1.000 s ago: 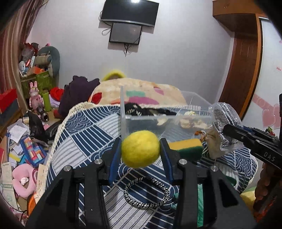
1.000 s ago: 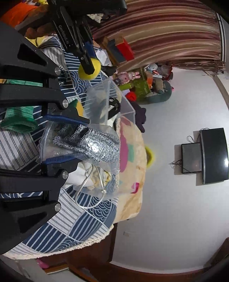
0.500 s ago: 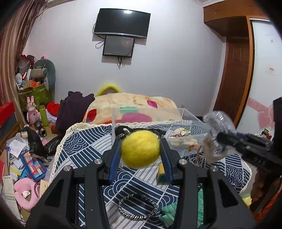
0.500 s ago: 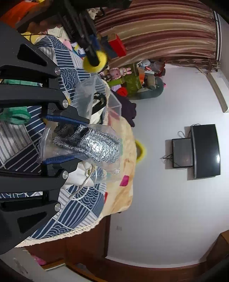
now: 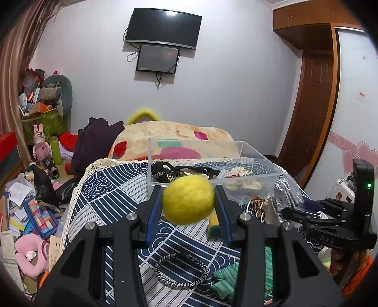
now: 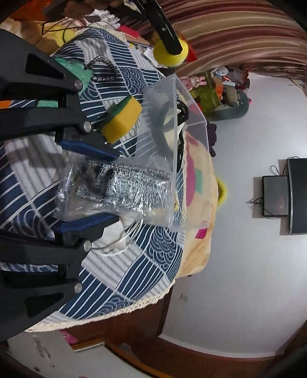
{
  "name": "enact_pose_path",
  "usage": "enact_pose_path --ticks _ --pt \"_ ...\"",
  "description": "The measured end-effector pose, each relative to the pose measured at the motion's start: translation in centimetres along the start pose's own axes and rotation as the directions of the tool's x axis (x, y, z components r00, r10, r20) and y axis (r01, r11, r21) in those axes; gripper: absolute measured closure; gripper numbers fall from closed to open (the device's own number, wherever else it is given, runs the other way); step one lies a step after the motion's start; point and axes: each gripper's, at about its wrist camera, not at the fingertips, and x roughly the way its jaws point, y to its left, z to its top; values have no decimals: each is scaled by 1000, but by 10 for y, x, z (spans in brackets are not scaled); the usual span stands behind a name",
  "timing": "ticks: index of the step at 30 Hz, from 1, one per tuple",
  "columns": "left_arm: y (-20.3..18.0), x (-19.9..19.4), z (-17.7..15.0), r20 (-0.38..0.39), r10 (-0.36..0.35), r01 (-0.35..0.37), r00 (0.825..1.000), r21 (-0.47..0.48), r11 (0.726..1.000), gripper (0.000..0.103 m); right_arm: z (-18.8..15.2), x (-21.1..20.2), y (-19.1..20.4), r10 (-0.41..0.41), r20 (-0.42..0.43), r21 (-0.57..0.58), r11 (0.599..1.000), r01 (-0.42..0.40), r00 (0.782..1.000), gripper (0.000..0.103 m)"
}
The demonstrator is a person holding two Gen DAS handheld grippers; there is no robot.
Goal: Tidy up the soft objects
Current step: 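Carry the sock bag into the box with the right tool while the left drops the ball in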
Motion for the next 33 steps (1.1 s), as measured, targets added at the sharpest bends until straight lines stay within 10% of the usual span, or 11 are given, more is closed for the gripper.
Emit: enact_pose_path --ticks 24,33 --pt "11 3 -10 -20 -34 34 999 -40 999 60 17 15 45 10 -17 -130 991 -12 1000 56" --pt "8 7 -12 -33 -24 23 999 -27 999 60 3 25 32 30 -61 -91 995 -36 998 84"
